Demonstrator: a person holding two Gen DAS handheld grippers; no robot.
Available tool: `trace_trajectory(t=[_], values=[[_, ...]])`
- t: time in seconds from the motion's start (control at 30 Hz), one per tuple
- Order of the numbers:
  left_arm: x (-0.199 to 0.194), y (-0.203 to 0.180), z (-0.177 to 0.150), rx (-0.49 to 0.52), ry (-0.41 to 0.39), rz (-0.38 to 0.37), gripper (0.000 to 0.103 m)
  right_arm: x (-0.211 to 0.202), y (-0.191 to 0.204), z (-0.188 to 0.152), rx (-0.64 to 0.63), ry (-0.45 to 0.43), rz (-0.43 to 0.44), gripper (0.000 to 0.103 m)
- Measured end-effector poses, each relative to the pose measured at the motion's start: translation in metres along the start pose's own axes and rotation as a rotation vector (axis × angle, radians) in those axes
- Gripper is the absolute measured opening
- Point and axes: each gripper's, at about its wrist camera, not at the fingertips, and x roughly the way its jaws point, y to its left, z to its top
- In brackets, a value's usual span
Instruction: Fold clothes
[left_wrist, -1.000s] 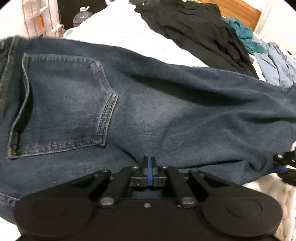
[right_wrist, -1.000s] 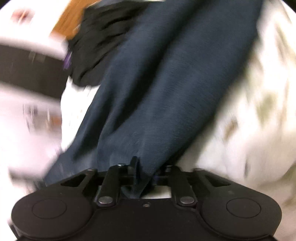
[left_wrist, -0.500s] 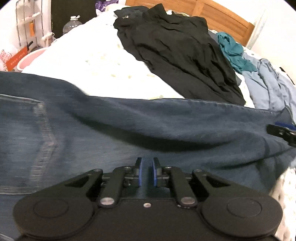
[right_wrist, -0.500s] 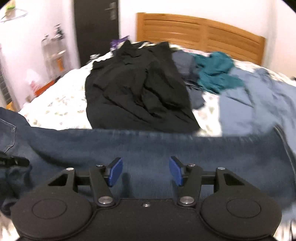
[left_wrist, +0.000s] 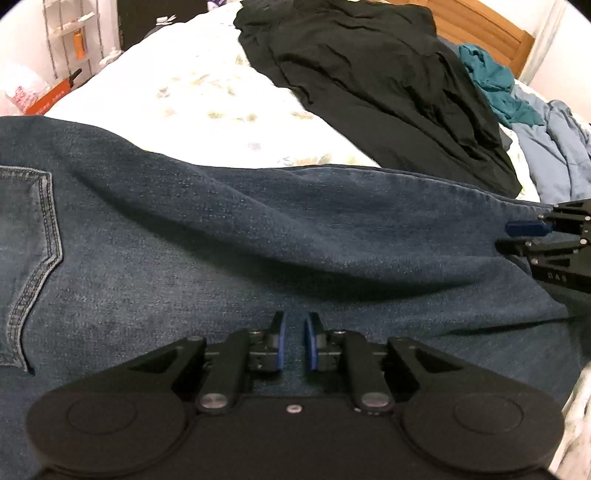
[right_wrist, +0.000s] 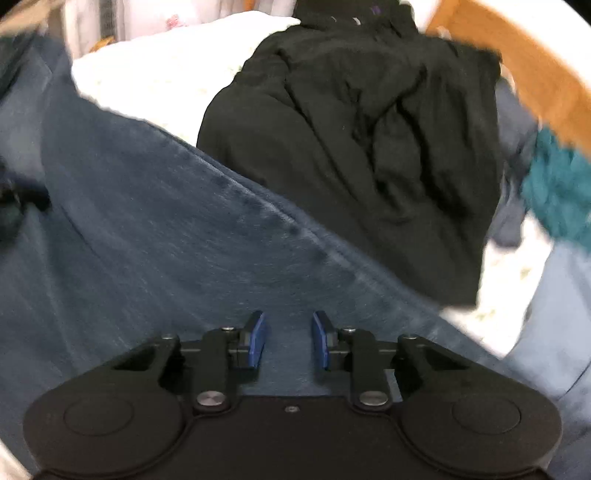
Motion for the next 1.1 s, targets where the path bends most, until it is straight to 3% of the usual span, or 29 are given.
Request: trace_trajectory(t=[0.07,0.13,0.17,0.2,0.27,0.3,0.37,0.4,0.47,0.53,0.6,0.67,0.73,0.8,0.9,1.0,1.1], values=[[0.001,-0.002,0.001,0.004,0.000,0.010,0.012,0.006,-0.009,0.005,0.002,-0.005,0.007,0.027],[0.001,-0.004,-0.001,0.005,-0.007,0.022,0.012,0.011,-0.022,0.011,0.022,-0.010,-0.036,0.015],[0.000,-0.005,-0.001,0.008,-0.010,0.026,0.012,0.014,-0.029,0.013,0.039,-0.012,-0.074,0.000],[0.000,-0.006,-0.001,0.006,-0.012,0.031,0.012,0.016,-0.037,0.015,0.061,-0.010,-0.099,0.004],[-0.003,-0.009,-0.001,-0.003,-0.015,0.045,0.012,0.013,-0.055,0.018,0.150,0.015,-0.054,0.016],[-0.005,-0.011,0.001,-0.001,-0.012,0.052,0.012,0.009,-0.062,0.018,0.178,0.020,-0.032,0.017],[-0.012,-0.016,0.003,0.003,-0.011,0.057,0.013,-0.017,-0.054,0.012,0.114,-0.025,0.005,0.025],[-0.016,-0.017,0.004,0.006,-0.017,0.055,0.013,-0.032,-0.050,0.008,0.079,-0.049,0.036,0.045],[-0.023,-0.021,0.006,0.032,-0.027,0.040,0.013,-0.060,-0.050,-0.006,0.034,-0.077,0.111,0.062],[-0.024,-0.026,0.006,0.062,-0.017,0.041,0.016,-0.085,-0.049,-0.025,-0.033,-0.083,0.203,0.064],[-0.017,-0.022,0.006,0.023,0.004,0.022,0.016,-0.084,-0.055,-0.029,-0.045,-0.027,0.303,0.065],[-0.009,-0.015,0.005,-0.028,0.035,-0.005,0.016,-0.074,-0.057,-0.024,-0.051,0.006,0.326,0.065],[-0.003,-0.011,0.005,-0.040,0.041,-0.013,0.016,-0.049,-0.045,-0.023,-0.108,0.065,0.326,0.060],[-0.001,-0.010,0.007,-0.047,0.054,-0.014,0.016,-0.036,-0.043,-0.019,-0.100,0.078,0.324,0.020],[0.002,-0.009,0.009,-0.027,0.064,-0.018,0.016,-0.023,-0.035,-0.011,-0.090,0.098,0.303,0.001],[0.003,-0.007,0.008,-0.036,0.067,-0.023,0.016,-0.021,-0.032,-0.012,-0.119,0.100,0.264,0.000],[0.005,-0.010,0.007,-0.032,0.062,-0.009,0.016,-0.015,-0.036,-0.004,-0.122,0.089,0.139,0.000]])
